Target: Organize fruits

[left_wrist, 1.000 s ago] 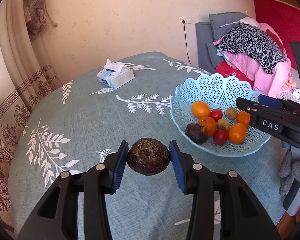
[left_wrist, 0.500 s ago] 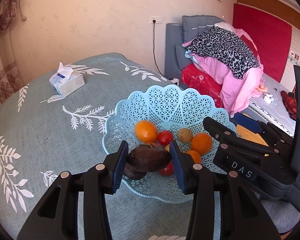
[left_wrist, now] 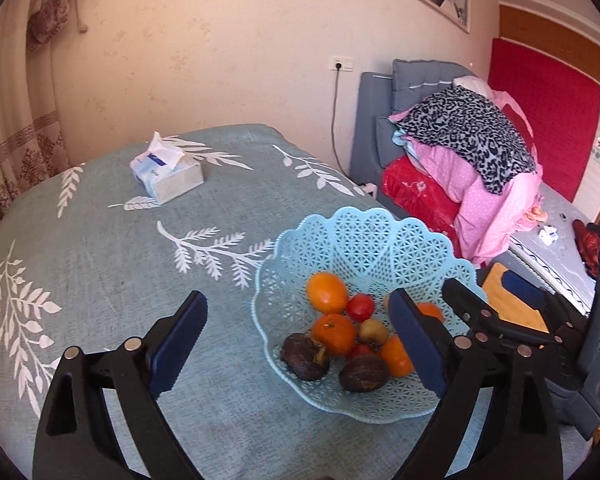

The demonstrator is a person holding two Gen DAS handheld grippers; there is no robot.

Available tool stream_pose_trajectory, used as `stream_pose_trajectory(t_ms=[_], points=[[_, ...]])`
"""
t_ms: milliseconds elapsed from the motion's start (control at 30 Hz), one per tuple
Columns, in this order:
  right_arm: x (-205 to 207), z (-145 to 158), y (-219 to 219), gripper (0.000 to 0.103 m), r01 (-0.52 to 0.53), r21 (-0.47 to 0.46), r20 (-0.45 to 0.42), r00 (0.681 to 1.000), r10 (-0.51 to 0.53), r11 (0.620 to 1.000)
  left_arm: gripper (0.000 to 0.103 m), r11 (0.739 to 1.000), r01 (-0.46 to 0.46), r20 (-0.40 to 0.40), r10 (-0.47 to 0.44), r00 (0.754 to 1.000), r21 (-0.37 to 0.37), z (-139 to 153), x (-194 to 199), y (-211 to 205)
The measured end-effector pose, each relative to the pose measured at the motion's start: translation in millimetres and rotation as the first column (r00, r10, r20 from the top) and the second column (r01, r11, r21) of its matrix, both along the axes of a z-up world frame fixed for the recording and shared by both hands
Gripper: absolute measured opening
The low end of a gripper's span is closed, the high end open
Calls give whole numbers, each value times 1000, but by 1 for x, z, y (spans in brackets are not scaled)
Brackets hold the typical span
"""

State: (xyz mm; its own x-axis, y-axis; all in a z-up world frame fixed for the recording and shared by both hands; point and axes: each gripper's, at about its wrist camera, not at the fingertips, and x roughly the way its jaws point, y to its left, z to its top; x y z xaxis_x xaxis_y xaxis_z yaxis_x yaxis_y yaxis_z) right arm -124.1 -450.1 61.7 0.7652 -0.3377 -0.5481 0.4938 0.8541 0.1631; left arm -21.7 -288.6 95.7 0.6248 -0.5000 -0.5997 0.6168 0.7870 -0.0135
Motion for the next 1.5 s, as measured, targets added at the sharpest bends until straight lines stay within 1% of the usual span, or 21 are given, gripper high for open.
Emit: stream_pose_trajectory(t_ms=[100, 267, 400, 467, 633, 733, 800, 933, 1500], points=[[-1, -1, 7, 97, -13, -20, -16, 1000, 13, 1000, 98, 998, -55, 62, 53, 997, 26, 1, -3, 10], [-6, -8, 24, 98, -52, -28, -53, 997, 50, 998, 98, 991, -101, 131, 89, 987, 85, -3, -15, 17], [-16, -12, 38, 100, -84, -32, -69, 994, 81, 996, 98, 974, -177, 179, 151, 972, 140, -8, -24, 22], [-21, -12, 46, 100, -94, -49, -74, 993, 91, 994, 98, 965, -205, 195, 171, 966, 165, -11, -29, 24], [-29, -8, 62, 100, -101, -120, -54, 994, 95, 988, 98, 966, -198, 192, 165, 967, 167, -12, -40, 29], [-28, -9, 71, 100, -105, -174, -55, 994, 97, 979, 98, 963, -209, 214, 172, 962, 167, -10, -47, 32], [-28, -10, 75, 100, -113, -194, -56, 993, 104, 975, 98, 960, -222, 235, 179, 955, 173, -10, -50, 33], [-25, -12, 75, 100, -119, -192, -59, 992, 110, 974, 98, 954, -236, 262, 184, 947, 186, -12, -54, 33], [-22, -16, 71, 100, -108, -181, -66, 993, 98, 978, 98, 950, -239, 250, 186, 950, 203, -20, -54, 30]])
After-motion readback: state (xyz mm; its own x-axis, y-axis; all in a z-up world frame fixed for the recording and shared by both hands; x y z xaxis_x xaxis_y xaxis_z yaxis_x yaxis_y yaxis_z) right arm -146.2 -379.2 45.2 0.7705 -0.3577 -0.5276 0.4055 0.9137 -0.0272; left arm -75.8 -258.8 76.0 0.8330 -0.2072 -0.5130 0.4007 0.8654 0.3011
